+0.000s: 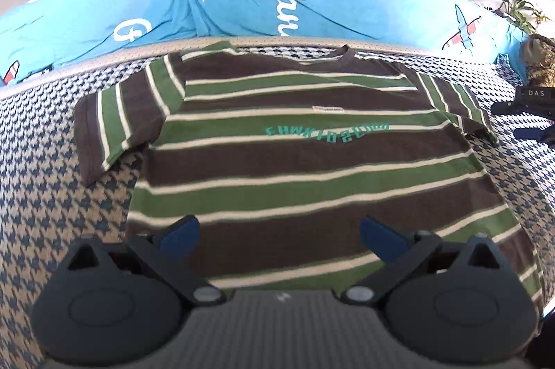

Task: Fold clothes
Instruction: 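Move the right gripper to the folded edge of the shirt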

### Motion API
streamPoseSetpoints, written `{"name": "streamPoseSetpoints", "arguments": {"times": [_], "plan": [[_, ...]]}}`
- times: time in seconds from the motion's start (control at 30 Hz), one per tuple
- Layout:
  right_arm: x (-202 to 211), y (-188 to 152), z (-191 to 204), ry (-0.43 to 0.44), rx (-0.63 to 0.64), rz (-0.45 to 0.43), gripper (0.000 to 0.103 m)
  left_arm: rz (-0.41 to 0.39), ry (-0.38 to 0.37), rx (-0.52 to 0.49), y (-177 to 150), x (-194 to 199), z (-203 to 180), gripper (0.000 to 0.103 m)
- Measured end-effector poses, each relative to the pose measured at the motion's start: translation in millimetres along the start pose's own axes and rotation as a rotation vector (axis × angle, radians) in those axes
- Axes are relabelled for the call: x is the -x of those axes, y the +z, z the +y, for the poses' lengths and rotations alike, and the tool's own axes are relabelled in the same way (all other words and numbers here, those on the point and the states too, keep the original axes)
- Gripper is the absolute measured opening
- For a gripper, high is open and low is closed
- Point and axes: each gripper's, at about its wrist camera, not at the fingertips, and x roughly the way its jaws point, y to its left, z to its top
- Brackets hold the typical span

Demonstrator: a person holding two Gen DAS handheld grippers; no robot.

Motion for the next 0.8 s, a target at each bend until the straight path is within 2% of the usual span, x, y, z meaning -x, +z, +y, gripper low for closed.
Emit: {"name": "streamPoseSetpoints", "arguments": {"times": [0.23, 0.37, 0.53, 0.73, 0.8], "plan": [[-17.2, 6.2, -5.5, -0.007, -0.006, 0.006, 0.061, -0.003, -0.017, 0.084, -0.6, -5.6, 5.6, 0.103], [-28.9, 8.6, -2.3, -0.003, 0.008, 0.003, 0.060, 0.010, -0.037, 0.105, -3.7, -8.4, 4.9, 0.103], [-39.3, 9.6, 4.7, -0.013, 0.042, -0.013, 0.060, 0.000, -0.043, 0.084, -3.6, -7.9, -2.3, 0.103], [-46.7, 9.6, 9.7, -0.010, 0.082, -0.030, 0.035, 0.003, -0.047, 0.062, -3.9, -9.9, -9.6, 0.103], [-48.3, 9.7, 10.0, -0.005, 0.090, -0.031, 0.021, 0.003, -0.054, 0.062, -3.7, -9.8, -10.4, 0.103]]}}
